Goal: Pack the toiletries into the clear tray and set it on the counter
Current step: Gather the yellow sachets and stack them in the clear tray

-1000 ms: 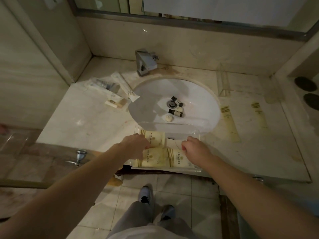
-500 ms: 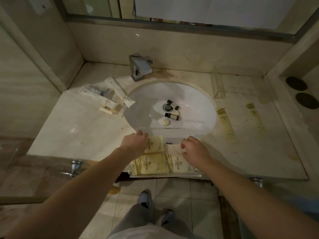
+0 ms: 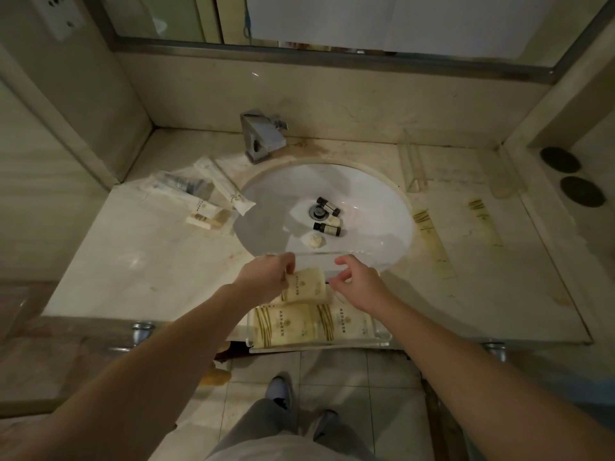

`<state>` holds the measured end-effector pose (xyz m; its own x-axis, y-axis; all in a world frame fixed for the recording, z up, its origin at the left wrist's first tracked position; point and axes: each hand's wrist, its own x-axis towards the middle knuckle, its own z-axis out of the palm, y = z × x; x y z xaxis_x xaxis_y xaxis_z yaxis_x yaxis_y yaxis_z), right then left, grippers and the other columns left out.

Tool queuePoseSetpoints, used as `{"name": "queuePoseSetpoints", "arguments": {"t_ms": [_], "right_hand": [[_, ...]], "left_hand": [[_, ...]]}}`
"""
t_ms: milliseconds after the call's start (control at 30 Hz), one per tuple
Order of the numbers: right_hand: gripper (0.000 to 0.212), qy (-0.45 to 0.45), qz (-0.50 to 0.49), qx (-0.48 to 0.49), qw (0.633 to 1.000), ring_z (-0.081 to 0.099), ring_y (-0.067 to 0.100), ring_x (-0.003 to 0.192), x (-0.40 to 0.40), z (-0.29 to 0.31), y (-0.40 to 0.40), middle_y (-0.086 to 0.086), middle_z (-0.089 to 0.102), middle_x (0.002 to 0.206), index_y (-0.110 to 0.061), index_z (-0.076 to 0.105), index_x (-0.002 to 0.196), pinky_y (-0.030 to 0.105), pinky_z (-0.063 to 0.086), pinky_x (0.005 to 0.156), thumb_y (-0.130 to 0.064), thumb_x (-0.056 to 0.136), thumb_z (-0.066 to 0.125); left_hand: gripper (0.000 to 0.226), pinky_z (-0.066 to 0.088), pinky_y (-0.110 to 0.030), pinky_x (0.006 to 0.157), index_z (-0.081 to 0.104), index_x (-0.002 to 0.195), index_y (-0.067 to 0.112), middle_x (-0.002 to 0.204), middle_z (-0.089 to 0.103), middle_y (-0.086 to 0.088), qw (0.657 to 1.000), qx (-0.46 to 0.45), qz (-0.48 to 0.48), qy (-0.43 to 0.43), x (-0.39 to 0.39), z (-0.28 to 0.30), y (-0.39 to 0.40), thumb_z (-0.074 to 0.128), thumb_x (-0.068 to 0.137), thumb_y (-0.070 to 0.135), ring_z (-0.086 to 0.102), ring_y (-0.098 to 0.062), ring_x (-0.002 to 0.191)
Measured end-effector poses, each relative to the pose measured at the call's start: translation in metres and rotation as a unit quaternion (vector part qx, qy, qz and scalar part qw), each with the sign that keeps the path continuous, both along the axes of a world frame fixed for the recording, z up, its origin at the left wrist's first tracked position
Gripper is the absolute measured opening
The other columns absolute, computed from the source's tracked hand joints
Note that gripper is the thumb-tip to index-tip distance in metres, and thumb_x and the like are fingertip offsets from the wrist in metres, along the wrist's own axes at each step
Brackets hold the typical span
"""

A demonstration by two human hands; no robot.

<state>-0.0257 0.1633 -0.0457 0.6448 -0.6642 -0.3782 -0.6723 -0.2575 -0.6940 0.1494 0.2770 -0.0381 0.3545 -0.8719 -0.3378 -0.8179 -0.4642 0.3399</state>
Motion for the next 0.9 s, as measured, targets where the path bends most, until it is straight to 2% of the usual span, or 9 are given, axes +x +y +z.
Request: {"name": "queuePoseSetpoints", "arguments": {"t_ms": [67, 133, 267, 367, 467, 567, 633, 733, 900], "right_hand": [[0.049, -0.022, -0.008, 0.042, 0.999, 0.06, 0.019, 0.092, 0.004, 0.001, 0.003, 0.0, 0.057, 0.104, -0.025, 0.045, 0.133, 0.029, 0.047, 0.073, -0.032, 0.088, 0.061], [0.042, -0.024, -0.001, 0.041, 0.999, 0.06, 0.02, 0.089, 0.007, 0.002, 0.006, 0.0, 0.054, 0.102, -0.028, 0.049, 0.128, 0.03, 0.049, 0.07, -0.029, 0.088, 0.061], [0.022, 0.017, 0.036, -0.031, 0.999, 0.053, 0.012, 0.059, 0.003, 0.001, 0.002, 0.0, 0.06, 0.087, -0.021, 0.058, 0.11, 0.025, 0.041, 0.051, -0.015, 0.089, 0.055], [0.022, 0.098, 0.052, 0.019, 0.994, 0.063, 0.018, 0.078, -0.008, 0.001, -0.006, 0.004, 0.061, 0.103, -0.021, 0.057, 0.108, 0.029, 0.052, 0.06, -0.012, 0.087, 0.056], [0.033, 0.197, 0.097, 0.054, 0.974, 0.062, 0.019, 0.083, -0.013, 0.005, -0.009, 0.005, 0.057, 0.109, -0.016, 0.056, 0.116, 0.027, 0.052, 0.062, -0.007, 0.085, 0.057], [0.032, 0.288, 0.166, -0.003, 0.943, 0.069, 0.022, 0.078, -0.01, 0.006, -0.005, 0.01, 0.064, 0.107, -0.011, 0.057, 0.115, 0.034, 0.059, 0.072, -0.004, 0.083, 0.055], [0.029, 0.326, 0.192, -0.058, 0.924, 0.069, 0.023, 0.077, -0.009, 0.004, 0.0, 0.012, 0.065, 0.102, -0.008, 0.06, 0.11, 0.035, 0.059, 0.07, -0.003, 0.082, 0.055], [0.024, 0.341, 0.209, -0.126, 0.908, 0.065, 0.023, 0.083, -0.012, 0.003, 0.005, 0.008, 0.063, 0.098, -0.01, 0.06, 0.105, 0.03, 0.049, 0.06, -0.014, 0.081, 0.062], [0.044, 0.315, 0.205, -0.171, 0.911, 0.06, 0.024, 0.091, -0.015, 0.003, 0.003, 0.008, 0.059, 0.106, -0.014, 0.05, 0.112, 0.032, 0.045, 0.064, -0.027, 0.075, 0.072]], "left_hand": [[0.019, 0.052, -0.036, 0.074, 0.055, 0.098, 0.022, 0.095, 0.065, -0.003, 0.998, -0.018, 0.009, 0.06, -0.005, 0.003, -0.004, 0.064, 0.083, 0.016, 0.059, -0.022, 0.085], [0.021, 0.049, -0.032, 0.073, 0.057, 0.1, 0.019, 0.094, 0.065, -0.002, 0.992, -0.034, 0.021, 0.117, -0.009, 0.005, -0.008, 0.068, 0.082, 0.015, 0.059, -0.021, 0.085], [0.03, 0.04, -0.021, 0.068, 0.058, 0.107, 0.015, 0.099, 0.063, -0.002, 0.984, -0.023, 0.002, 0.179, -0.012, 0.002, -0.005, 0.071, 0.08, 0.014, 0.056, -0.016, 0.084], [0.036, 0.042, -0.023, 0.073, 0.055, 0.112, 0.016, 0.104, 0.061, -0.001, 0.987, 0.008, 0.011, 0.162, -0.005, -0.005, 0.005, 0.069, 0.079, 0.012, 0.057, -0.017, 0.09], [0.025, 0.051, -0.03, 0.076, 0.056, 0.097, 0.02, 0.097, 0.063, -0.002, 0.989, 0.043, 0.03, 0.142, 0.001, -0.014, 0.012, 0.068, 0.077, 0.01, 0.059, -0.022, 0.087], [0.028, 0.054, -0.033, 0.081, 0.06, 0.098, 0.02, 0.099, 0.065, -0.003, 0.989, 0.073, 0.015, 0.128, -0.002, -0.017, 0.012, 0.073, 0.073, 0.015, 0.062, -0.024, 0.09], [0.037, 0.051, -0.029, 0.079, 0.061, 0.103, 0.02, 0.101, 0.064, -0.001, 0.988, 0.104, -0.005, 0.116, -0.006, -0.016, 0.012, 0.078, 0.07, 0.023, 0.061, -0.021, 0.091], [0.044, 0.047, -0.029, 0.077, 0.061, 0.103, 0.021, 0.102, 0.059, 0.001, 0.984, 0.133, -0.032, 0.112, -0.008, -0.016, 0.011, 0.082, 0.066, 0.032, 0.058, -0.021, 0.092], [0.057, 0.042, -0.03, 0.074, 0.053, 0.11, 0.019, 0.106, 0.055, -0.001, 0.987, 0.126, -0.087, 0.046, -0.019, -0.019, 0.017, 0.081, 0.065, 0.038, 0.052, -0.021, 0.091]]}}
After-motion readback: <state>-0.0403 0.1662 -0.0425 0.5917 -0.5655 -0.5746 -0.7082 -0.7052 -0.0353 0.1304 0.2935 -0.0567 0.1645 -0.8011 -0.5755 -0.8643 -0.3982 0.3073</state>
